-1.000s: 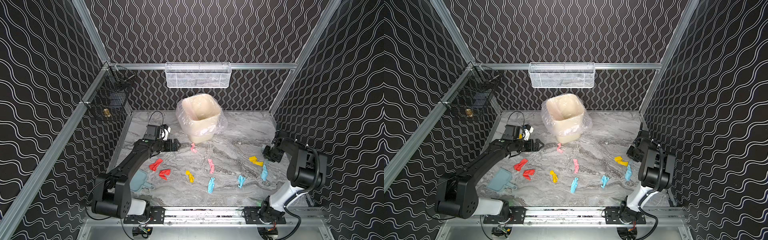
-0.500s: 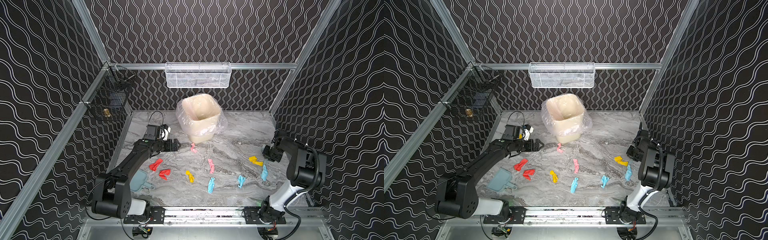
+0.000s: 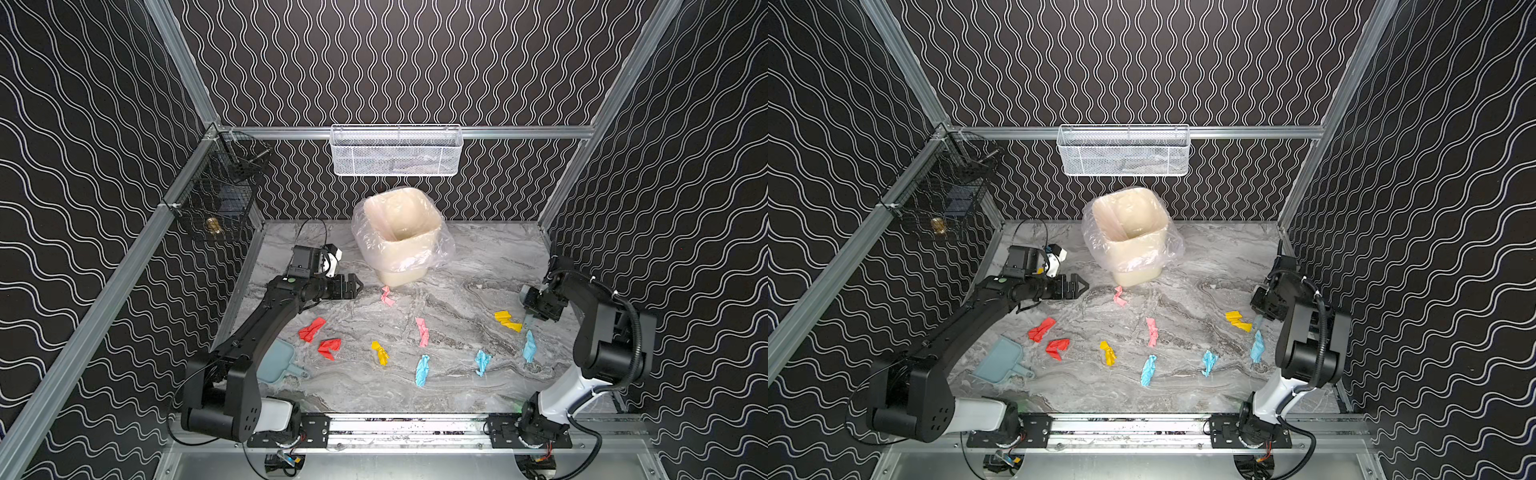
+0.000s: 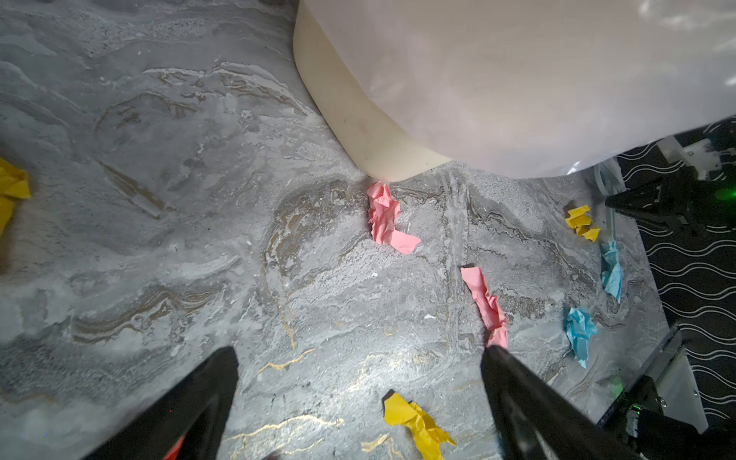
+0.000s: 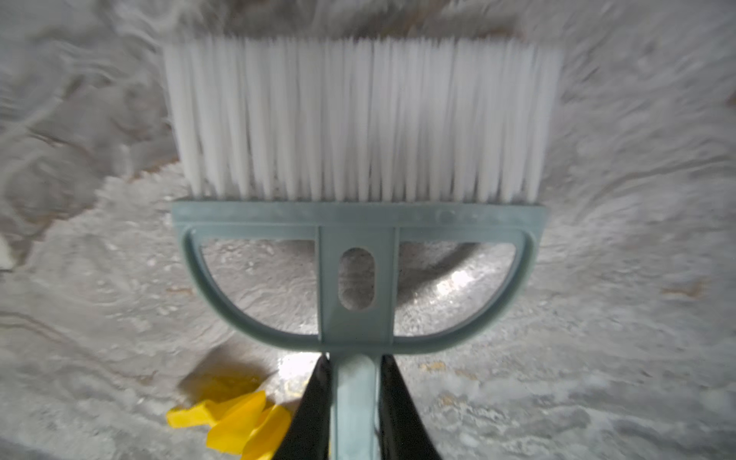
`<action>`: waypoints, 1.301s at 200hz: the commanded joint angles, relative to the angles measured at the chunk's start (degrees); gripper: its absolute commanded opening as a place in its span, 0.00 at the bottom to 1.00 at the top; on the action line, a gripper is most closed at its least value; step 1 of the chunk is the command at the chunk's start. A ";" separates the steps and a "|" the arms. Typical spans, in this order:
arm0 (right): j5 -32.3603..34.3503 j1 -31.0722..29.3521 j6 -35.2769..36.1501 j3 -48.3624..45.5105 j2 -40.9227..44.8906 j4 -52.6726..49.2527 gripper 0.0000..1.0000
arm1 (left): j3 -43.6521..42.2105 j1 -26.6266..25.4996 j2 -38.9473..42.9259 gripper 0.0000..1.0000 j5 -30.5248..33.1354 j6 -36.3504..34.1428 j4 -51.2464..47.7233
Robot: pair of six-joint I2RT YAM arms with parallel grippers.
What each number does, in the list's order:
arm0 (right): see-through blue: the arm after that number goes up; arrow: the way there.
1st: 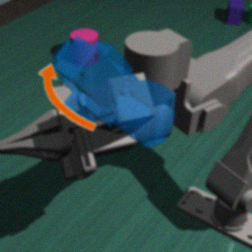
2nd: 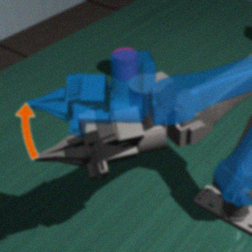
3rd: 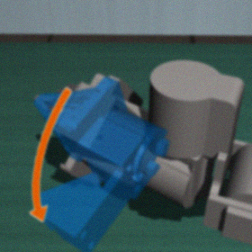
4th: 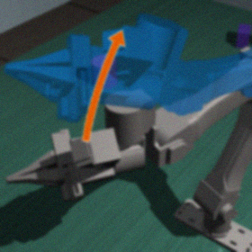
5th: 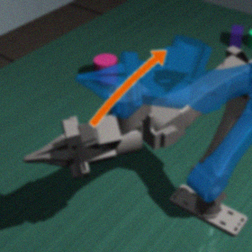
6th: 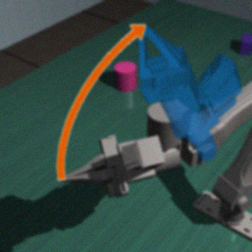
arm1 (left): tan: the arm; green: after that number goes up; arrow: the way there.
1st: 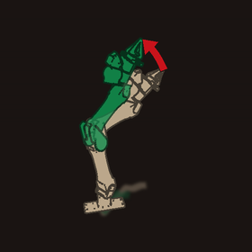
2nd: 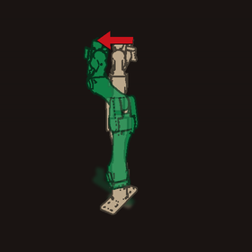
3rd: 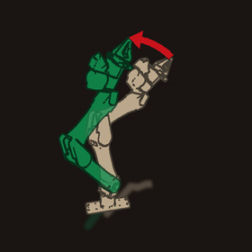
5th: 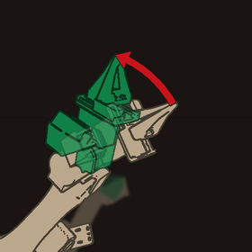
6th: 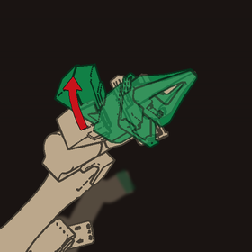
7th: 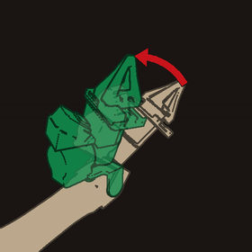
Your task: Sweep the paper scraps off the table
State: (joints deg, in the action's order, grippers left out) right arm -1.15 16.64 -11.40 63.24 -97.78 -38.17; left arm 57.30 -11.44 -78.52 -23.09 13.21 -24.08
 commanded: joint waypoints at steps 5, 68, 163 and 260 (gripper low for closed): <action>-0.69 -0.56 0.07 2.33 2.35 -3.46 0.11 | 1.70 -1.09 0.65 0.99 -0.55 -1.13 -1.19; -1.37 -7.86 0.11 10.42 7.84 -9.75 0.11 | 8.38 -6.06 1.63 0.99 -1.73 -1.06 -5.86; 0.97 -36.62 -8.55 28.40 13.04 -14.21 0.12 | 25.04 -13.05 -2.47 0.99 -9.63 4.18 -8.44; 0.25 -52.15 -11.11 39.35 10.29 -14.84 0.13 | 25.49 -13.62 -6.68 0.79 -18.27 28.03 17.49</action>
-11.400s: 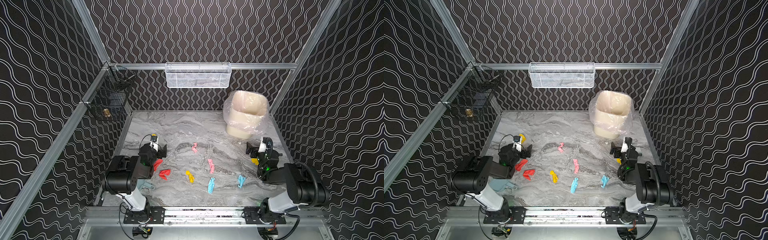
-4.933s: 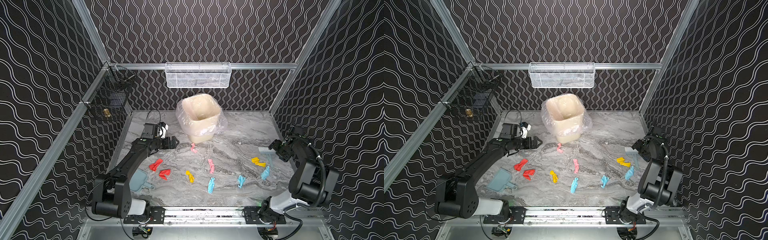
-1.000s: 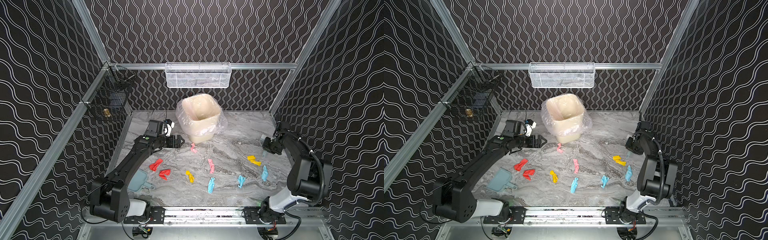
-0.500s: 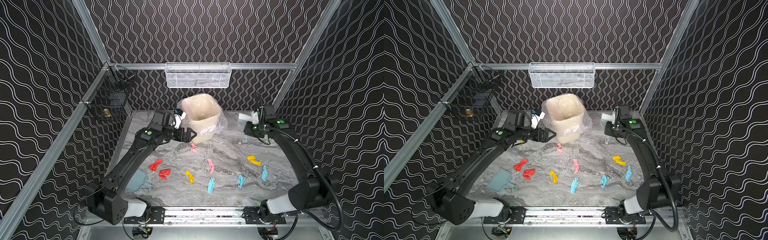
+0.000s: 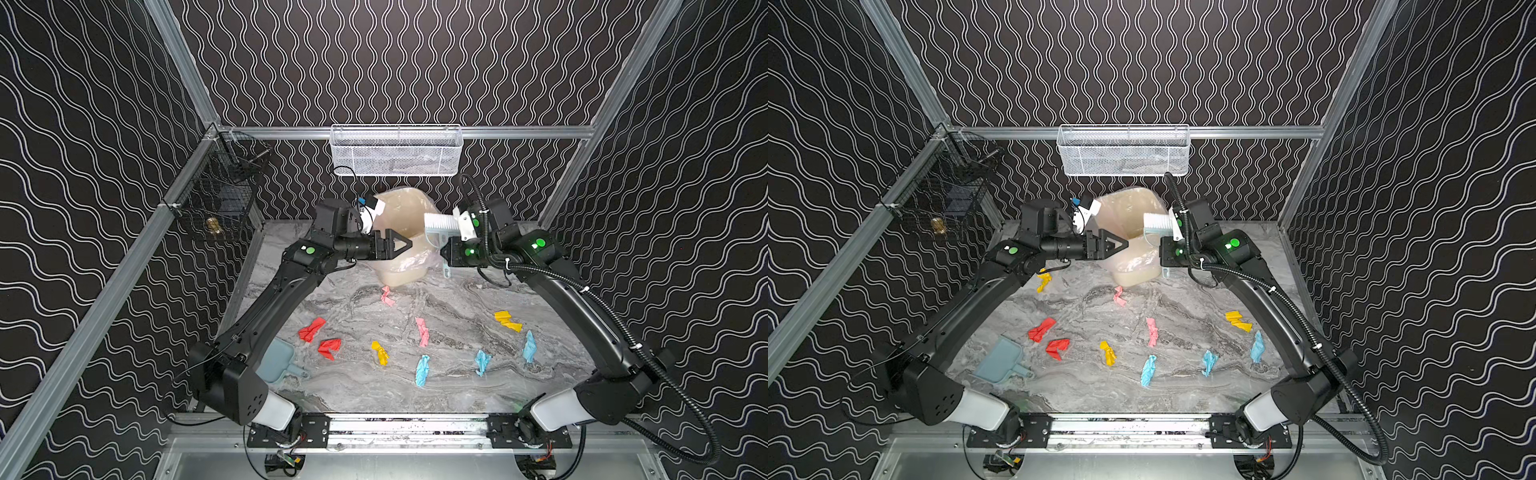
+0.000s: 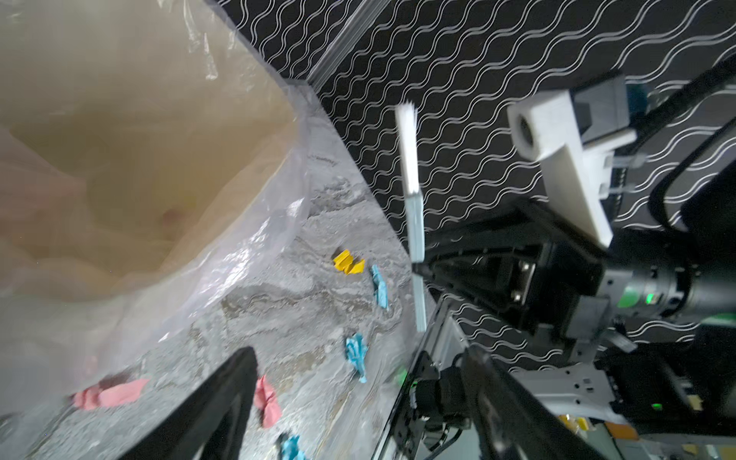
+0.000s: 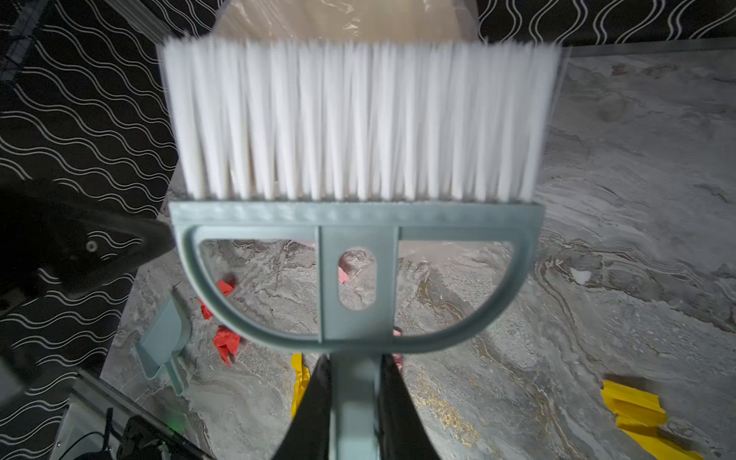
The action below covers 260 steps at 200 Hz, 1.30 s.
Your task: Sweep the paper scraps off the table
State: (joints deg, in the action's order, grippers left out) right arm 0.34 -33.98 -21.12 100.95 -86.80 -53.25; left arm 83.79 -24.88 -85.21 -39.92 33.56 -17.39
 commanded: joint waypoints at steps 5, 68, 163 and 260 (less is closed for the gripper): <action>-1.50 -1.90 -1.39 1.91 -0.91 0.40 0.13 | -0.76 -0.32 -0.09 0.78 -1.19 7.66 10.92; -1.88 -5.95 -1.40 4.20 -3.61 0.53 0.13 | 2.73 -0.35 -2.81 0.60 -0.57 7.86 10.19; 1.41 -8.92 0.30 11.10 -8.64 -3.25 0.14 | 7.85 -1.39 -5.33 0.14 2.23 1.33 -1.21; -13.79 -1.79 -5.31 -9.55 7.05 24.34 0.86 | -2.03 -0.01 2.78 0.00 7.79 13.78 18.55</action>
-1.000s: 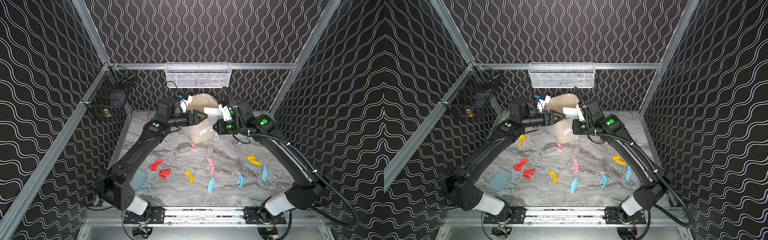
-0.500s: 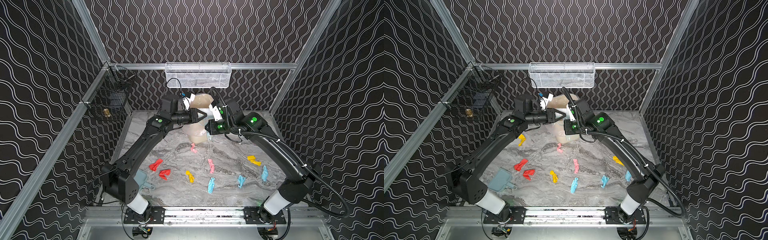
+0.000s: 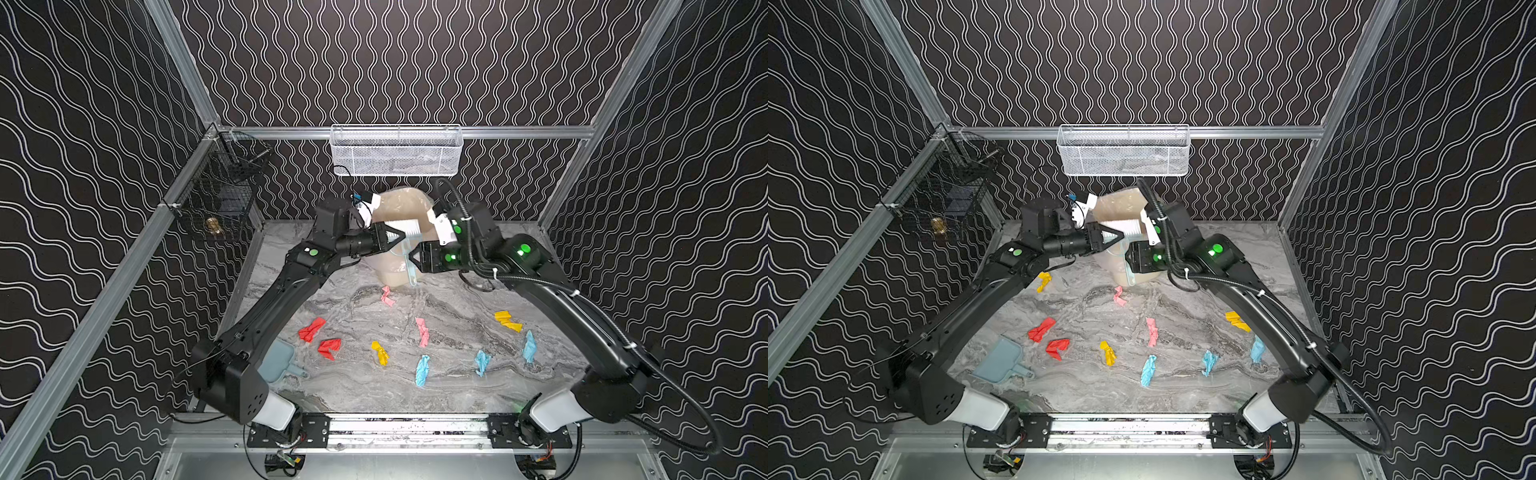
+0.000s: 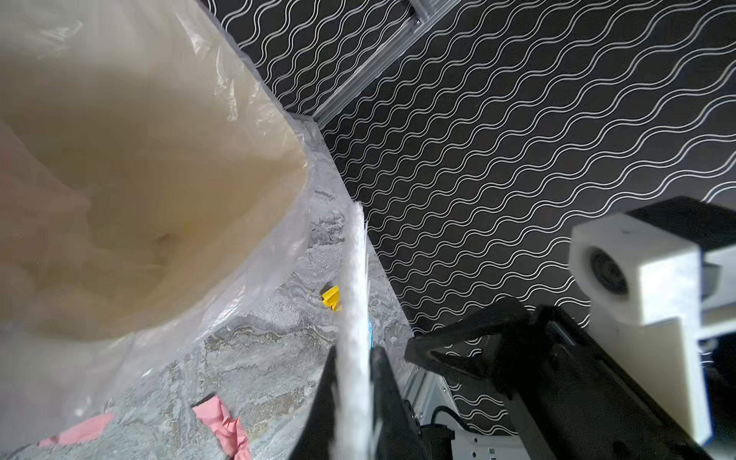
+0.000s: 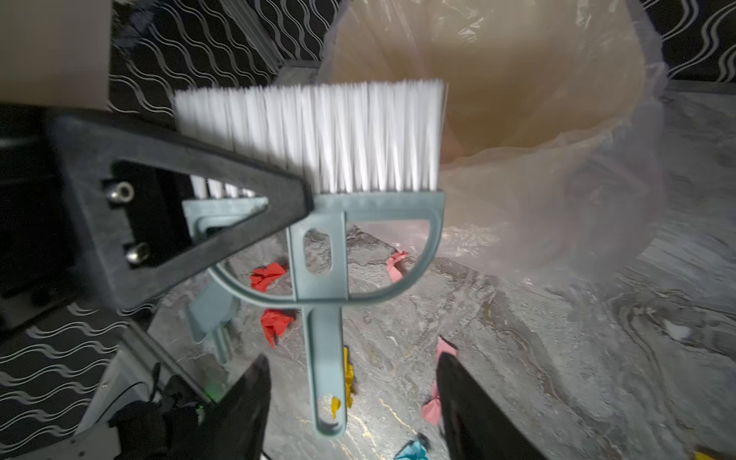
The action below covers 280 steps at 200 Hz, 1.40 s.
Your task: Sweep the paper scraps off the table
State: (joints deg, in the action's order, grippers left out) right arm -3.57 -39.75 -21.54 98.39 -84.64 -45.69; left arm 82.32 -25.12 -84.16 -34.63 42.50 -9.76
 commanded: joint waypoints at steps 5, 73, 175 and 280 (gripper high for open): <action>-12.44 5.10 -6.01 -9.22 5.97 19.92 0.92 | -0.73 0.19 2.05 0.00 3.03 5.70 12.17; -27.16 11.65 -21.84 -29.63 11.97 62.74 1.00 | -4.46 -0.06 2.41 0.00 14.08 19.74 33.21; -27.81 11.97 -35.93 -34.86 6.89 86.86 0.47 | -5.71 -1.38 0.66 0.00 16.76 24.45 41.15; -29.42 13.29 -41.36 -35.75 5.98 90.51 0.19 | -5.88 -1.77 0.66 0.00 16.94 23.06 41.40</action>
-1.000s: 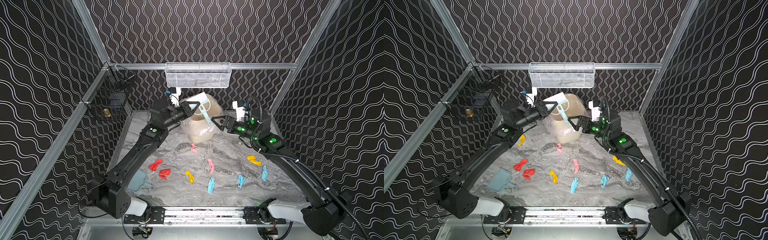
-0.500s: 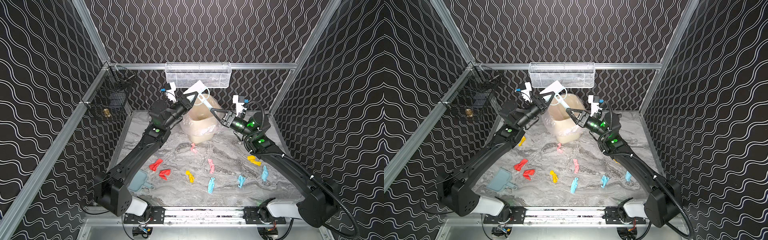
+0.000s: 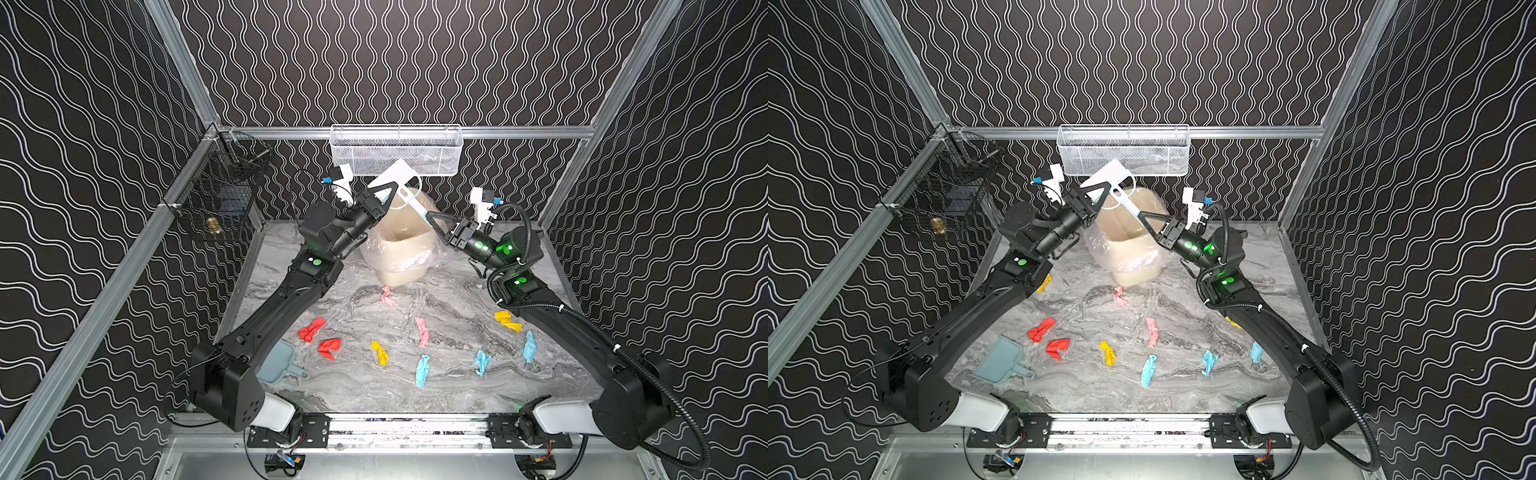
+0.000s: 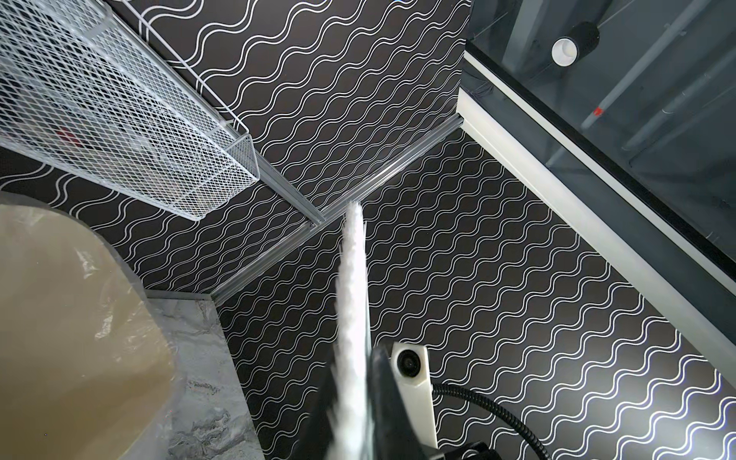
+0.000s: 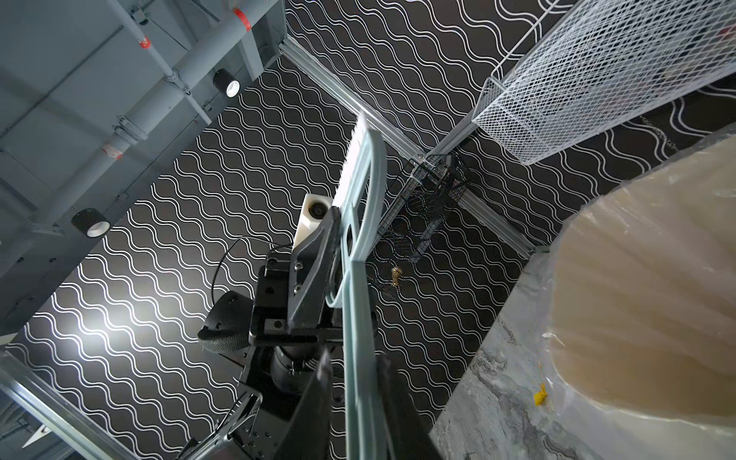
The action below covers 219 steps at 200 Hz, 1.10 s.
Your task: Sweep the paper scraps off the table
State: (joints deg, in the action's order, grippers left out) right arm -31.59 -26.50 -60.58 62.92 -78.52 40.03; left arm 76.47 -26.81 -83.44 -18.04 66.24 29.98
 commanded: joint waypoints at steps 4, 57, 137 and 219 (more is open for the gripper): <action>-1.50 0.01 -2.57 -0.26 -0.09 4.94 0.19 | -0.09 -0.16 0.04 0.00 0.45 -0.80 1.66; -2.75 0.08 -4.56 -1.68 0.30 5.75 0.24 | 0.00 -0.21 -0.05 0.00 0.80 -1.55 1.66; -2.02 0.71 -4.52 -2.54 1.62 4.34 0.13 | 0.44 -0.23 -0.89 0.00 0.03 -1.22 1.84; -2.67 1.11 -5.13 -1.57 1.08 3.51 0.00 | -1.13 -0.10 0.93 0.46 -0.74 -2.41 1.75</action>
State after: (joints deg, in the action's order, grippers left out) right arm -34.13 -25.50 -65.47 60.51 -77.65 42.37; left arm 76.20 -27.00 -83.59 -18.26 65.45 30.55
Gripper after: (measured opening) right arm 0.089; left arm 0.176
